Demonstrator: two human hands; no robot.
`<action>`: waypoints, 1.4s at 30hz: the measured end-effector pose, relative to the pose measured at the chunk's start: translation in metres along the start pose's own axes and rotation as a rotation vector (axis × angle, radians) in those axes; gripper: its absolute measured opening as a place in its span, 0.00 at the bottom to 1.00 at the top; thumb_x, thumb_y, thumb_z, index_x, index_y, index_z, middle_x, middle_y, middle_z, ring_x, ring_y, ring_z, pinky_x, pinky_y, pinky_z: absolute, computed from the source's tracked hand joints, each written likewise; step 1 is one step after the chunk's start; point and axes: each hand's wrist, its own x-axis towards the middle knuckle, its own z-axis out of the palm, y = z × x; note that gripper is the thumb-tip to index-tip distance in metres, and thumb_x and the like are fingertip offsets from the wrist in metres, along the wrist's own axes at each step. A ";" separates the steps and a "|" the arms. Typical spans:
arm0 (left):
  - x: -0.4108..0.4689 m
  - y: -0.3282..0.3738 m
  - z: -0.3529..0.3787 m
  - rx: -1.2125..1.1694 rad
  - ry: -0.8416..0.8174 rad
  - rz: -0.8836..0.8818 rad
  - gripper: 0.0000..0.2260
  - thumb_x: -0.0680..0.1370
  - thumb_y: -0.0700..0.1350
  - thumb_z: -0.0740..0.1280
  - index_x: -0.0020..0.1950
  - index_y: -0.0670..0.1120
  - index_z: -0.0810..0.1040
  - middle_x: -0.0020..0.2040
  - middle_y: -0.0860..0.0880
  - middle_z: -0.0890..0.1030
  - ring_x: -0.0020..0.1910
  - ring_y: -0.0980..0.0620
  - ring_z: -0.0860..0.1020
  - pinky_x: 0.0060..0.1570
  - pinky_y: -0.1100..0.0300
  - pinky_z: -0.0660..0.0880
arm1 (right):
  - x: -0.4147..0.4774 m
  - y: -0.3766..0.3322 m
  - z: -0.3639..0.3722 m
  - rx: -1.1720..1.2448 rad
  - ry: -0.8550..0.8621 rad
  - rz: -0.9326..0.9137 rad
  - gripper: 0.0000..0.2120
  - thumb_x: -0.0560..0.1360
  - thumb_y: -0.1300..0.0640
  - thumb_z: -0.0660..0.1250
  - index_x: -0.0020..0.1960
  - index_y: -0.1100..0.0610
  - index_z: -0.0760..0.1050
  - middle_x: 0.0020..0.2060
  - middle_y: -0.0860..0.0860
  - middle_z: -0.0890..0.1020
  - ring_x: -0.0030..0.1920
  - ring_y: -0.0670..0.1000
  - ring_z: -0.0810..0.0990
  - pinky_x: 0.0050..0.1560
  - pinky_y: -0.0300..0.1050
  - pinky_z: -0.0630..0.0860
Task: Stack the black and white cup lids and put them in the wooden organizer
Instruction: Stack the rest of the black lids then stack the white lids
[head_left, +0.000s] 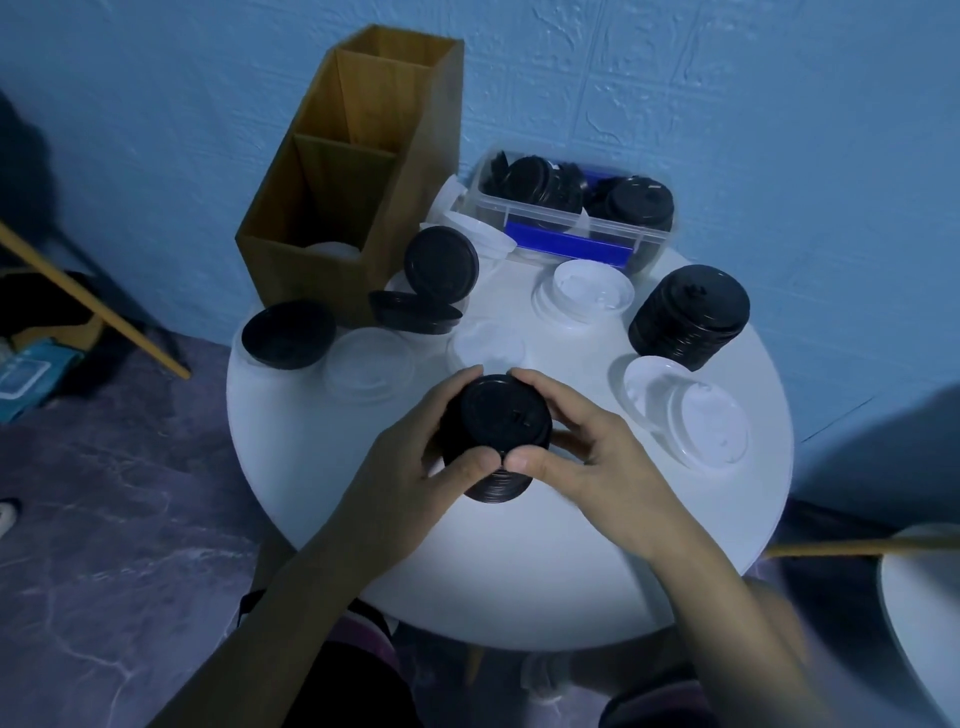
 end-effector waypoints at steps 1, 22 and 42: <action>0.000 0.001 -0.001 -0.011 -0.005 -0.005 0.29 0.73 0.59 0.68 0.74 0.62 0.66 0.67 0.61 0.78 0.67 0.58 0.76 0.63 0.62 0.76 | 0.000 0.002 0.001 0.026 0.002 -0.004 0.33 0.69 0.53 0.76 0.72 0.48 0.71 0.61 0.40 0.83 0.62 0.43 0.80 0.58 0.34 0.75; -0.004 -0.002 -0.009 0.097 -0.025 -0.066 0.39 0.71 0.61 0.69 0.80 0.64 0.58 0.71 0.64 0.74 0.68 0.68 0.73 0.62 0.73 0.71 | -0.006 0.005 0.007 -0.017 0.027 -0.034 0.30 0.72 0.57 0.79 0.68 0.41 0.71 0.61 0.42 0.80 0.63 0.47 0.79 0.61 0.41 0.77; 0.004 -0.017 -0.053 0.825 0.589 0.281 0.13 0.82 0.48 0.67 0.62 0.42 0.81 0.57 0.43 0.83 0.54 0.46 0.79 0.53 0.55 0.75 | -0.007 0.001 0.007 0.075 0.123 -0.022 0.25 0.72 0.61 0.77 0.65 0.44 0.75 0.57 0.42 0.83 0.60 0.47 0.81 0.57 0.39 0.78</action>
